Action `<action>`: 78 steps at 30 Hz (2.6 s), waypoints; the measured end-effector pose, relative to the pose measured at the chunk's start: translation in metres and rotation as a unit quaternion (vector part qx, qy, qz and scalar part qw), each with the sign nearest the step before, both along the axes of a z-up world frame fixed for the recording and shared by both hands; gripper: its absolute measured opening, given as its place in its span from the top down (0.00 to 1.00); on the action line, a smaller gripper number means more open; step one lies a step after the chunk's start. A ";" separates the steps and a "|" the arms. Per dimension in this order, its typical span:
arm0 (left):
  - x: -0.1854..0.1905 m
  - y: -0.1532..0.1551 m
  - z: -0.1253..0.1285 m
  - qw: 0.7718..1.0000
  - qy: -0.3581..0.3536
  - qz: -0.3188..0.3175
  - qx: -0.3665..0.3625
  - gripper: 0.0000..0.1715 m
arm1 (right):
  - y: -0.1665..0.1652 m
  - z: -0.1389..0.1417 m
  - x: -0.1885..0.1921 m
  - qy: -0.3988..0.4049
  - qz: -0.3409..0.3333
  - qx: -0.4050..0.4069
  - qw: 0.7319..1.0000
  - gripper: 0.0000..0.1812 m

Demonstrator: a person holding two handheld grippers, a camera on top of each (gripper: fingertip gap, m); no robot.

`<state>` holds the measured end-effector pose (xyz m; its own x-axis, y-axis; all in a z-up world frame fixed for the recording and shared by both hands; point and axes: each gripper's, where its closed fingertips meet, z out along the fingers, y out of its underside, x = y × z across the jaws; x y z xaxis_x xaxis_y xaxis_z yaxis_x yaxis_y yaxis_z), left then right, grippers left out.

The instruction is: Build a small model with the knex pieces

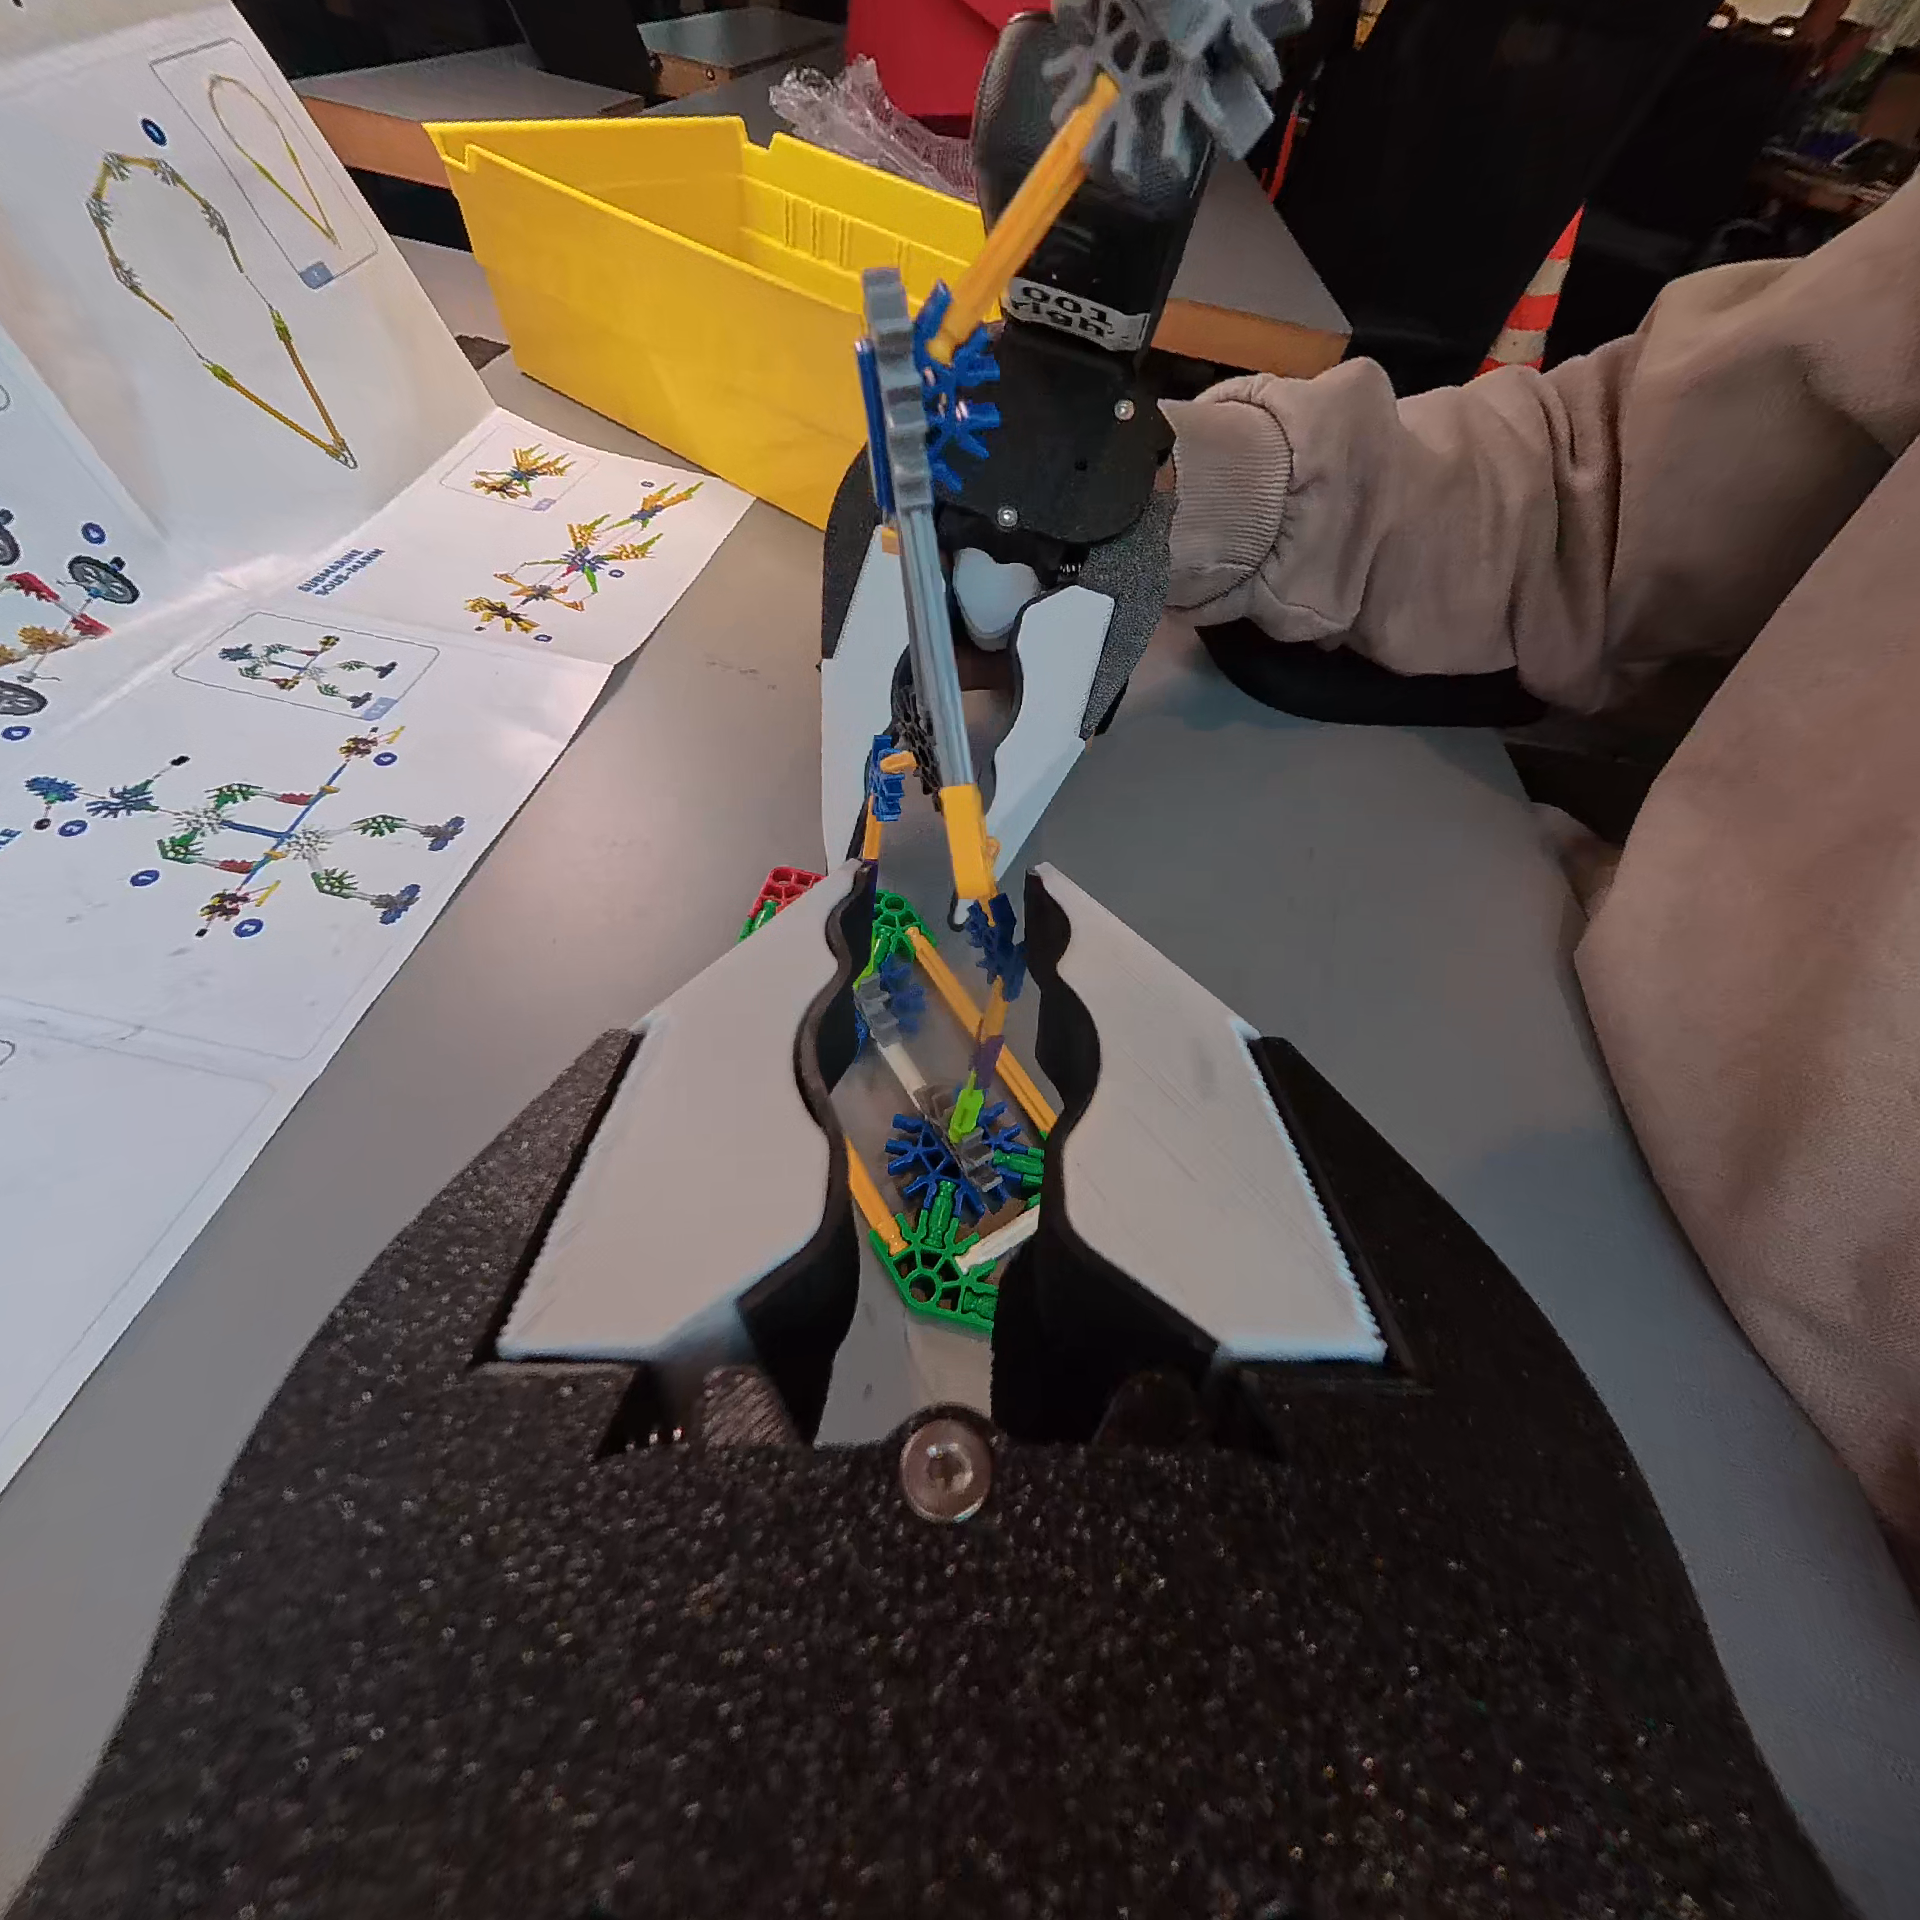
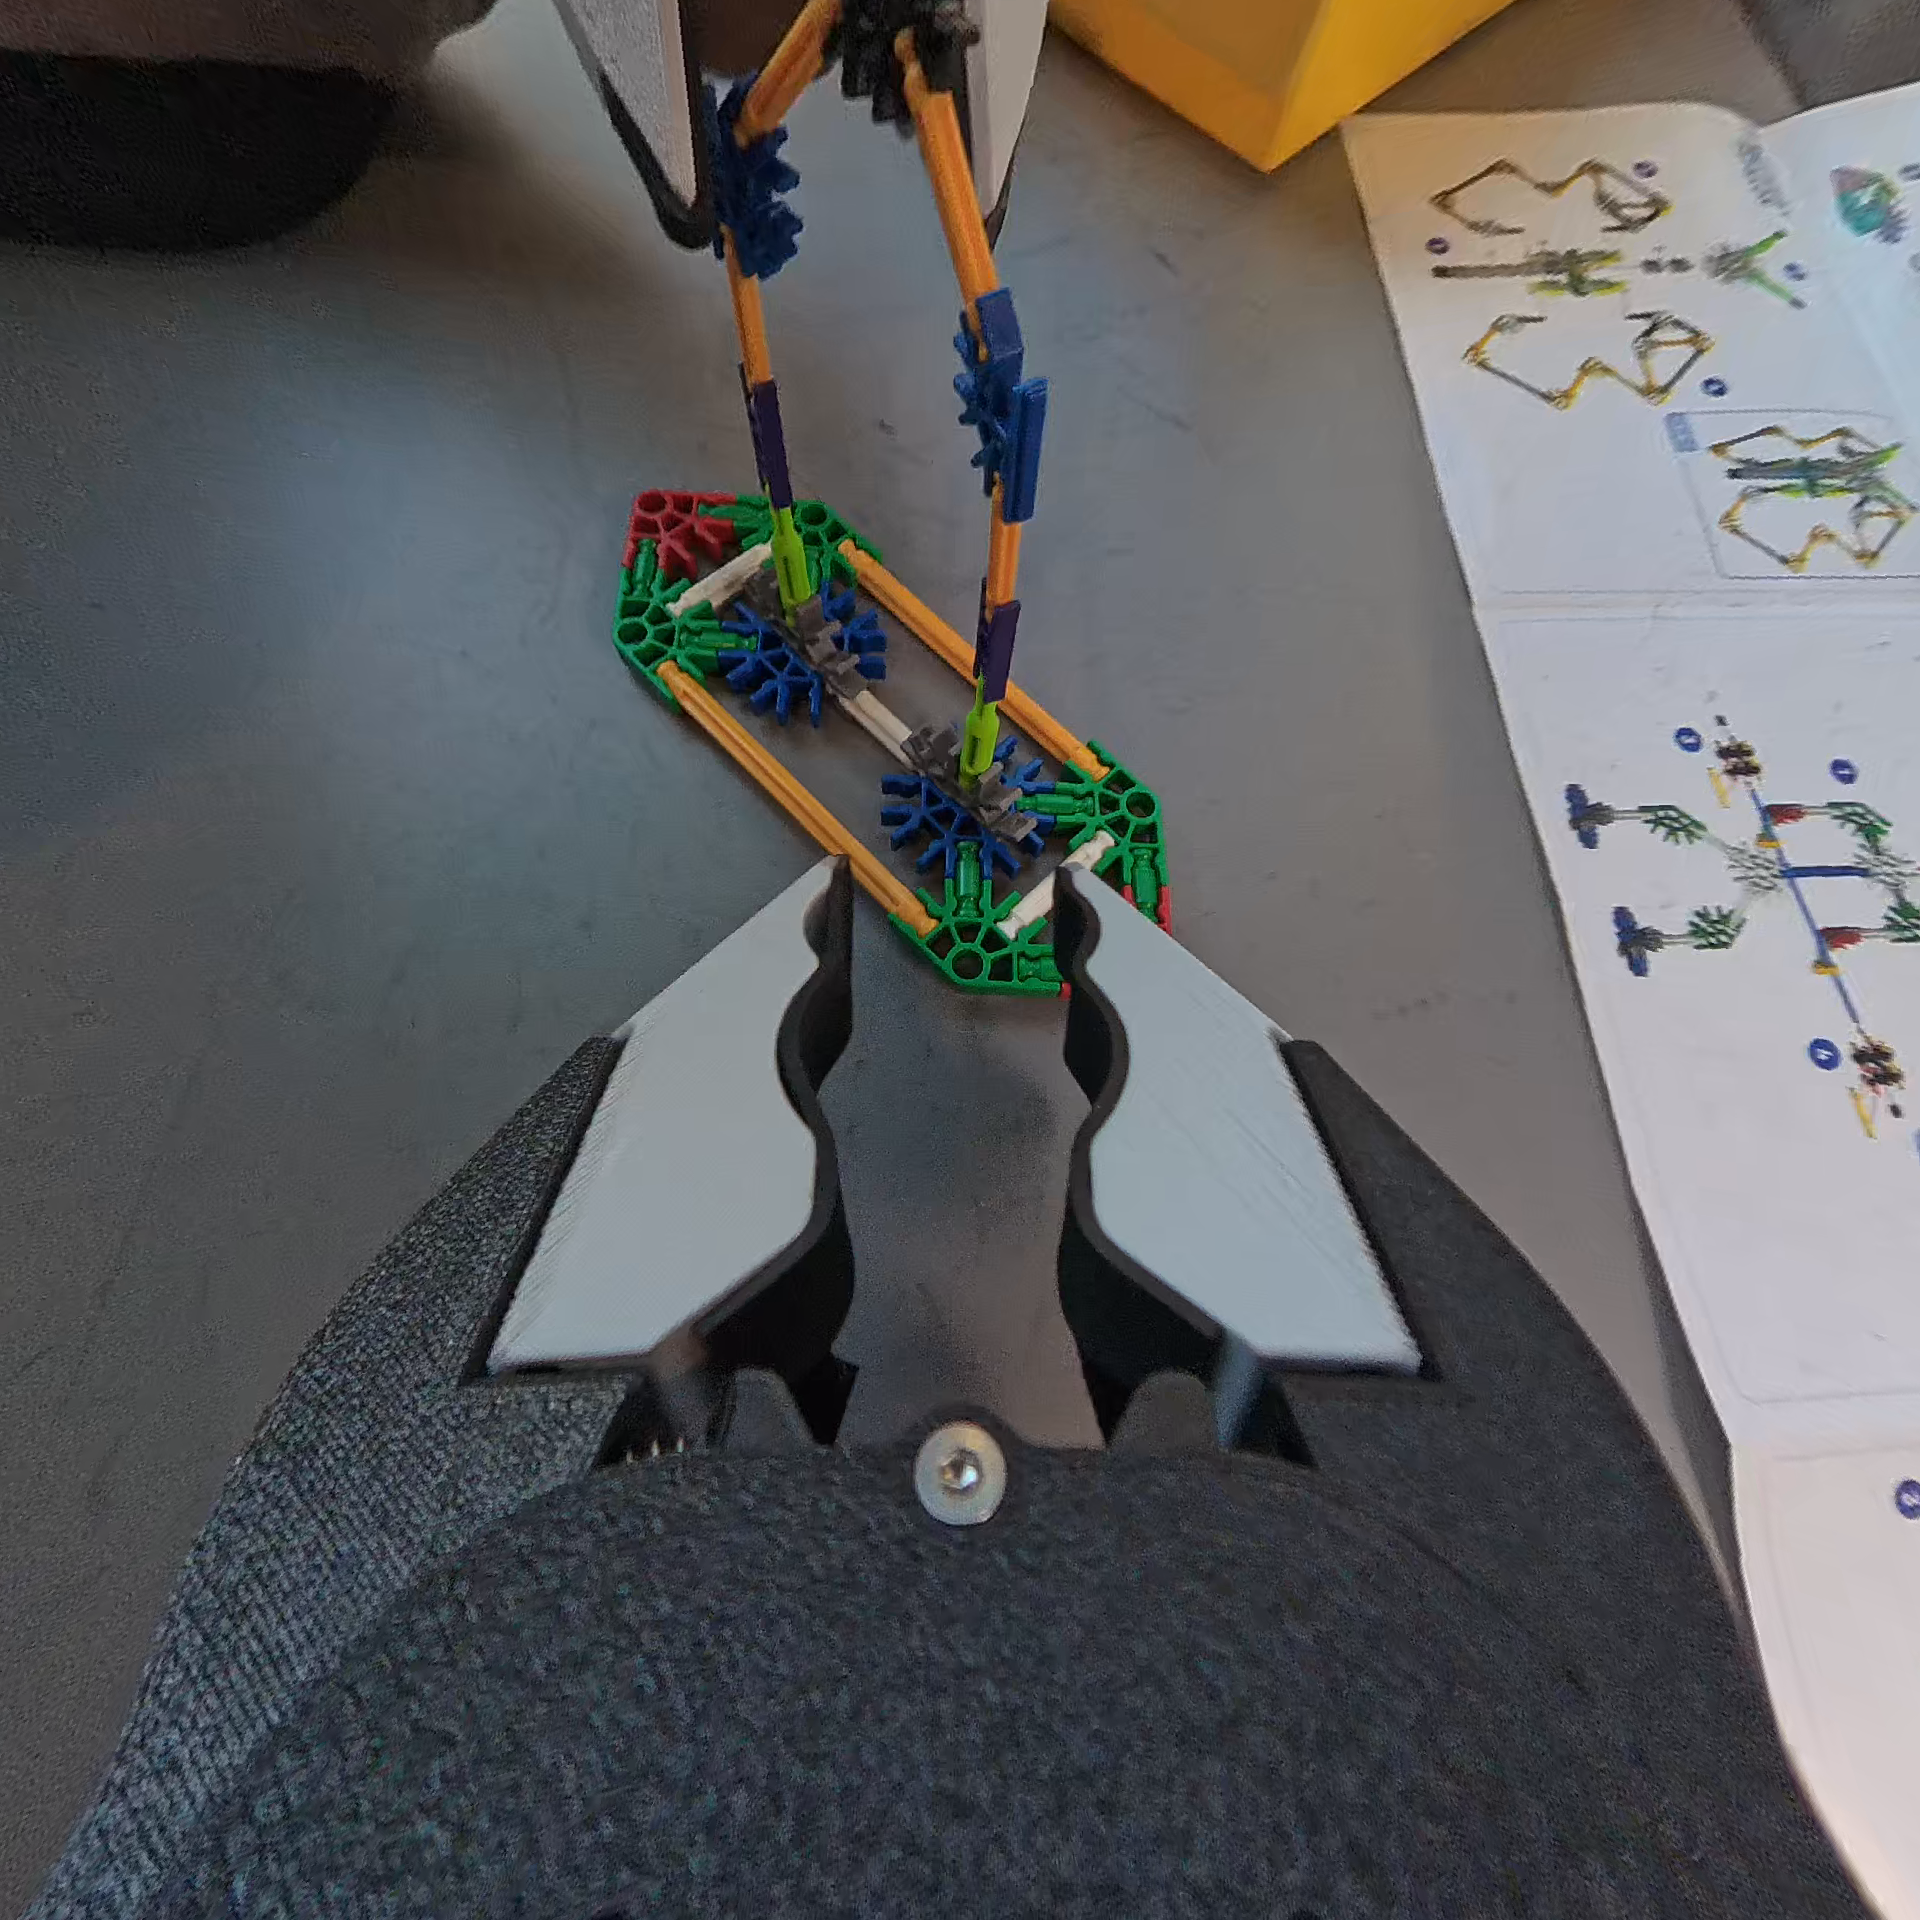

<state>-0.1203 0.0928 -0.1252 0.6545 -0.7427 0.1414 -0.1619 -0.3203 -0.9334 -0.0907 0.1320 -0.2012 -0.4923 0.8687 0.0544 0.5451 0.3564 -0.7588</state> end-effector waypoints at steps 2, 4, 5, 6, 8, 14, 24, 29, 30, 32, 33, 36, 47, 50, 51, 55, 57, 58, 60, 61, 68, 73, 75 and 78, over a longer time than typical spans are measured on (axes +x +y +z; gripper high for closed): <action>-0.004 -0.003 -0.001 1.000 0.015 0.002 -0.010 0.83 | 0.000 -0.009 0.001 -0.025 0.013 0.023 0.999 0.72; -0.010 -0.007 -0.003 0.999 0.030 0.006 -0.029 0.74 | -0.001 -0.016 0.003 -0.040 0.024 0.046 0.998 0.73; -0.012 -0.009 -0.003 0.999 0.035 0.006 -0.037 0.72 | -0.003 -0.017 0.002 -0.039 0.026 0.053 0.997 0.76; -0.015 -0.010 -0.003 0.998 0.042 0.010 -0.036 0.71 | -0.004 -0.016 0.002 -0.037 0.027 0.058 0.997 0.80; -0.021 -0.009 -0.002 0.998 0.056 0.022 -0.022 0.71 | -0.006 -0.016 0.003 -0.040 0.031 0.066 0.997 0.81; -0.030 -0.017 0.013 0.999 0.039 0.015 -0.001 0.74 | -0.012 -0.016 0.014 -0.057 0.036 0.069 0.995 0.93; -0.040 -0.005 -0.059 0.980 0.189 0.039 -0.046 0.76 | -0.018 -0.016 0.024 -0.071 0.041 0.047 0.996 0.95; -0.045 0.005 -0.063 0.983 0.169 0.054 -0.039 0.74 | -0.007 -0.014 0.030 -0.068 0.030 0.055 0.996 0.94; -0.043 0.004 -0.066 0.983 0.175 0.046 -0.042 0.71 | -0.005 -0.014 0.031 -0.068 0.028 0.055 0.996 0.92; -0.037 0.002 -0.072 0.981 0.187 0.033 -0.044 0.64 | -0.002 -0.010 0.031 -0.062 0.023 0.049 0.997 0.87; -0.034 0.002 -0.074 0.980 0.190 0.027 -0.046 0.62 | -0.001 -0.008 0.030 -0.056 0.019 0.044 0.997 0.85; -0.029 0.004 -0.082 0.979 0.195 0.022 -0.060 0.57 | 0.002 -0.002 0.023 -0.039 -0.003 0.032 0.999 0.71; -0.016 -0.002 -0.097 0.973 0.216 -0.013 -0.083 0.65 | -0.006 -0.022 0.007 -0.085 -0.006 0.027 0.996 0.61; -0.015 -0.003 -0.097 0.972 0.220 -0.013 -0.081 0.65 | -0.007 -0.022 0.007 -0.086 0.002 0.028 0.996 0.62; -0.014 -0.003 -0.097 0.972 0.220 -0.015 -0.081 0.65 | -0.006 -0.022 0.008 -0.084 0.003 0.027 0.996 0.64; -0.013 -0.003 -0.096 0.972 0.221 -0.015 -0.074 0.65 | -0.006 -0.022 0.008 -0.079 0.004 0.028 0.996 0.64; -0.013 -0.003 -0.096 0.972 0.226 -0.014 -0.063 0.66 | -0.006 -0.022 0.008 -0.075 0.003 0.029 0.997 0.64; -0.012 -0.003 -0.095 0.972 0.229 -0.016 -0.054 0.66 | -0.005 -0.022 0.009 -0.075 0.003 0.028 0.997 0.65; -0.006 -0.004 -0.094 0.970 0.239 -0.027 -0.032 0.76 | -0.002 -0.021 0.012 -0.075 0.002 0.025 0.997 0.64; -0.004 -0.004 -0.094 0.968 0.247 -0.029 -0.021 0.77 | -0.001 -0.021 0.015 -0.073 0.006 0.020 0.997 0.64; -0.001 -0.005 -0.087 0.974 0.225 -0.031 -0.016 0.78 | 0.001 -0.016 0.028 -0.067 0.011 -0.019 0.997 0.65; -0.028 0.002 -0.077 0.986 0.156 0.026 -0.058 0.72 | 0.005 -0.019 0.029 -0.067 0.013 0.015 0.998 0.65; -0.040 0.006 -0.085 0.984 0.148 0.049 -0.085 0.72 | 0.005 -0.018 0.028 -0.054 0.017 0.030 0.998 0.65; -0.045 0.009 -0.093 0.982 0.123 0.066 -0.128 0.71 | 0.007 -0.015 0.025 -0.031 0.022 0.055 0.998 0.65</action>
